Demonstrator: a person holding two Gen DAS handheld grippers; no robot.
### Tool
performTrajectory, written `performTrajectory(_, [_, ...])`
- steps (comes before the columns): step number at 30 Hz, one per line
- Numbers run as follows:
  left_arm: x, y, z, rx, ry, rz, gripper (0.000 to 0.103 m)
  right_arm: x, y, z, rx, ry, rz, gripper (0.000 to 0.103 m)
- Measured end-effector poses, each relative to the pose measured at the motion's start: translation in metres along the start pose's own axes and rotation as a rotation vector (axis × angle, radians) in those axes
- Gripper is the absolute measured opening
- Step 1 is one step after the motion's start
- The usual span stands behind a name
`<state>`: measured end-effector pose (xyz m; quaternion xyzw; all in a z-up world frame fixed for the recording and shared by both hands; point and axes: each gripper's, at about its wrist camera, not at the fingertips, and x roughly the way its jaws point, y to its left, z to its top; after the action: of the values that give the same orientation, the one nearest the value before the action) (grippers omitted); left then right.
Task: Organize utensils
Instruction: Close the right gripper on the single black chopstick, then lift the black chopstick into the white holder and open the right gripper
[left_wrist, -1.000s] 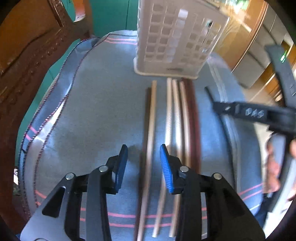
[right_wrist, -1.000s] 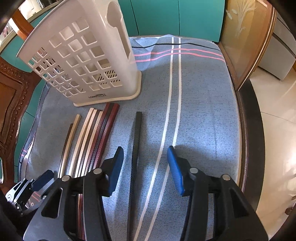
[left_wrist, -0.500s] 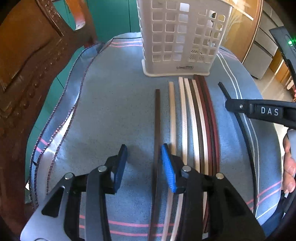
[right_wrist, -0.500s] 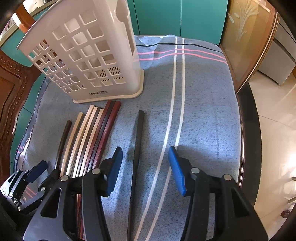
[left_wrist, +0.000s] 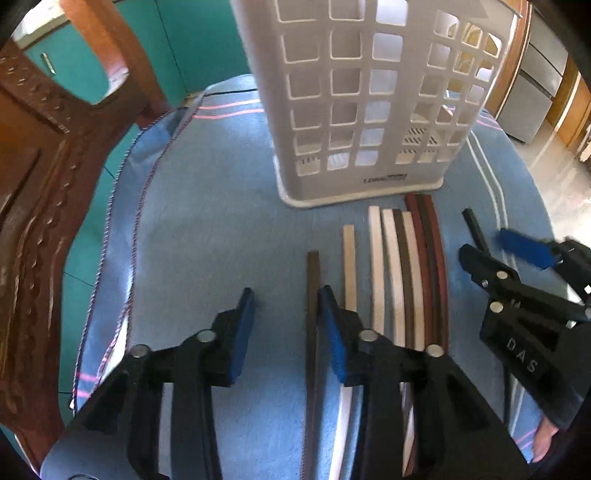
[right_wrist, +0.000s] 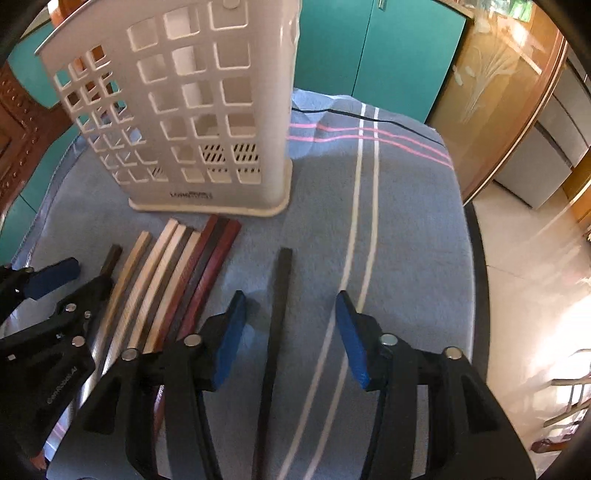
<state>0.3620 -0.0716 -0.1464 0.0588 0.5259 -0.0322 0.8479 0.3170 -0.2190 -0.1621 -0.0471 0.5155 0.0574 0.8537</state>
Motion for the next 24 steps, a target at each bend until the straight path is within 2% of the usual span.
performTrajectory(1, [0.0, -0.001, 0.002, 0.004, 0.012, -0.036, 0.018, -0.001, 0.002, 0.001, 0.003, 0.004, 0.021, 0.009])
performTrajectory(2, [-0.001, -0.004, 0.003, 0.01, 0.013, -0.042, 0.012, -0.002, 0.002, 0.003, 0.005, 0.014, 0.033, 0.008])
performTrajectory(3, [-0.001, -0.007, 0.004, 0.022, 0.01, -0.04, 0.008, -0.002, 0.003, 0.004, 0.011, 0.019, 0.036, 0.008])
performTrajectory(5, [-0.004, -0.012, 0.002, 0.031, 0.004, -0.025, 0.007, -0.003, 0.003, 0.004, 0.04, 0.022, 0.074, 0.007])
performTrajectory(8, [-0.019, -0.011, -0.003, 0.004, -0.01, -0.084, 0.007, -0.019, -0.003, 0.007, 0.083, -0.015, 0.152, 0.007])
performTrajectory(11, [-0.056, -0.013, -0.016, 0.0, -0.078, -0.102, 0.007, -0.055, -0.009, 0.004, 0.088, -0.103, 0.194, 0.007])
performTrajectory(13, [-0.083, -0.009, -0.02, -0.011, -0.126, -0.126, 0.007, -0.079, -0.016, 0.002, 0.091, -0.145, 0.248, 0.007])
performTrajectory(14, [-0.101, -0.005, -0.022, -0.018, -0.16, -0.138, 0.007, -0.1, -0.021, 0.0, 0.093, -0.187, 0.301, 0.007])
performTrajectory(17, [-0.151, 0.0, -0.027, -0.026, -0.25, -0.162, 0.007, -0.151, -0.036, -0.007, 0.091, -0.286, 0.373, 0.007])
performTrajectory(24, [-0.25, 0.021, -0.02, -0.036, -0.466, -0.167, 0.007, -0.24, -0.056, 0.031, 0.068, -0.479, 0.428, 0.007])
